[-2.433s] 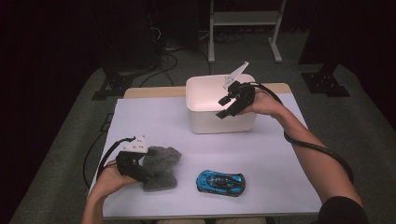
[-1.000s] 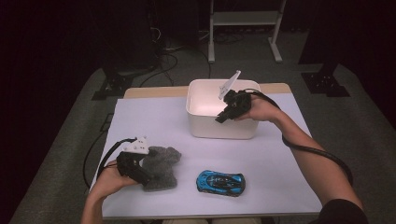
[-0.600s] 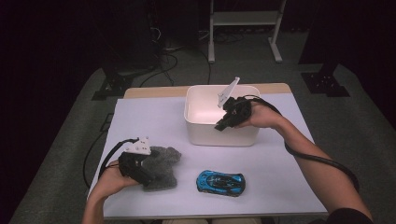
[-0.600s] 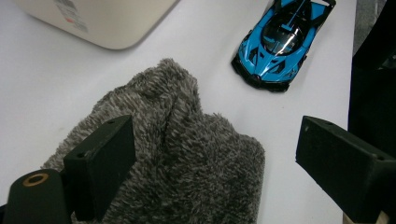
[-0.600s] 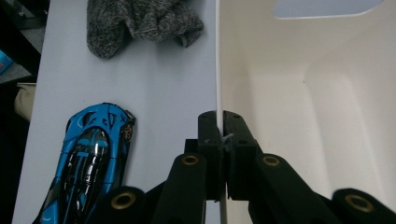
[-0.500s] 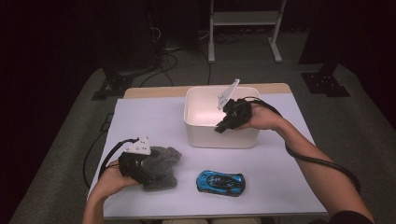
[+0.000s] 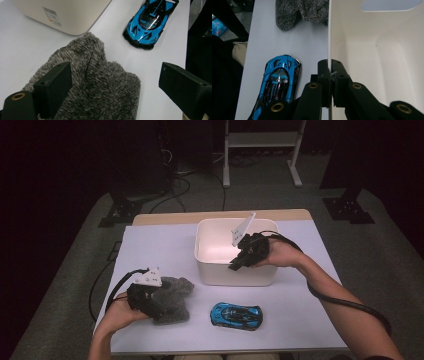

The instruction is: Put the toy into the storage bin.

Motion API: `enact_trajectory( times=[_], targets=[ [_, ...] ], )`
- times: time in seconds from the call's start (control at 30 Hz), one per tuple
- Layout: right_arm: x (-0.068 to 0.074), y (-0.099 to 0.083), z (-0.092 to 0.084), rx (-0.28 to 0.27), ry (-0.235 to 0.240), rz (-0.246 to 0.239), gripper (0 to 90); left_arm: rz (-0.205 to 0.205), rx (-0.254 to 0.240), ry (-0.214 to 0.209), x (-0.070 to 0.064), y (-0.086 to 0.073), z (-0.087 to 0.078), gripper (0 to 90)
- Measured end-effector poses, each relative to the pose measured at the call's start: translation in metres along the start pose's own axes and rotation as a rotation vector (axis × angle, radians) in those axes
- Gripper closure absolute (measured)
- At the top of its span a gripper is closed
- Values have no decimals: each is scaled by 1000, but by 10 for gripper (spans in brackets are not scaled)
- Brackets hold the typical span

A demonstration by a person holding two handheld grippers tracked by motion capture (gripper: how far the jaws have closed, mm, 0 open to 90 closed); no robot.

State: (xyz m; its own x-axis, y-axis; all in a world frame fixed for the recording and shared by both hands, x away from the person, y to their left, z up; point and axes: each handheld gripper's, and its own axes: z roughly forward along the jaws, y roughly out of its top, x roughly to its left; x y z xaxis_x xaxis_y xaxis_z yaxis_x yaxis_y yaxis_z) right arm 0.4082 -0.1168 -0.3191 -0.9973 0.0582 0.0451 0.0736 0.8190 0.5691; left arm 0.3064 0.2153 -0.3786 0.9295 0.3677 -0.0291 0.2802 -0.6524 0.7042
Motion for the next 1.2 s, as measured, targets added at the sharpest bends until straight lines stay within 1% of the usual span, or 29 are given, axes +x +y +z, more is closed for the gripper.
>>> enact_trajectory(
  times=[0.1,0.2,0.23,0.3,0.4,0.53,0.57,0.73,0.77,0.83,0.87,0.9,0.97,1.03,1.2],
  targets=[
    [-1,-1,0,-8,5,17,845,6,3,-3,0,0,0,107],
    [-1,-4,-2,-35,9,38,827,4,-3,-1,0,0,0,107],
    [-1,-4,-3,-47,10,43,800,3,-2,0,0,0,0,107],
    [0,-5,-5,-61,-8,63,699,4,0,-2,-1,0,0,106],
    [3,-7,-10,-83,-34,76,639,6,1,-6,-1,0,1,105],
    [9,-11,-19,-117,-41,95,586,7,-5,-13,-1,0,1,103],
    [11,-12,-22,-126,-43,91,571,9,-5,-14,-1,1,1,103],
    [26,-13,-35,-163,-63,87,473,6,-2,-11,-1,0,1,97],
    [30,-13,-37,-175,-55,84,449,3,-3,-10,-1,-1,1,97],
    [41,-15,-39,-183,-68,67,401,-1,-4,-6,0,-2,0,97],
    [46,-15,-40,-185,-67,69,390,1,-3,-5,0,-2,0,97],
    [50,-17,-40,-191,-62,56,375,2,-3,-5,0,-2,0,97],
    [60,-20,-38,-200,-61,61,336,-4,-2,-7,0,-2,1,93],
    [70,-24,-35,-207,-46,53,325,-2,2,-9,-1,-2,1,93],
    [87,-37,-17,-200,-25,43,287,-3,4,-8,1,-3,1,93]
  ],
)
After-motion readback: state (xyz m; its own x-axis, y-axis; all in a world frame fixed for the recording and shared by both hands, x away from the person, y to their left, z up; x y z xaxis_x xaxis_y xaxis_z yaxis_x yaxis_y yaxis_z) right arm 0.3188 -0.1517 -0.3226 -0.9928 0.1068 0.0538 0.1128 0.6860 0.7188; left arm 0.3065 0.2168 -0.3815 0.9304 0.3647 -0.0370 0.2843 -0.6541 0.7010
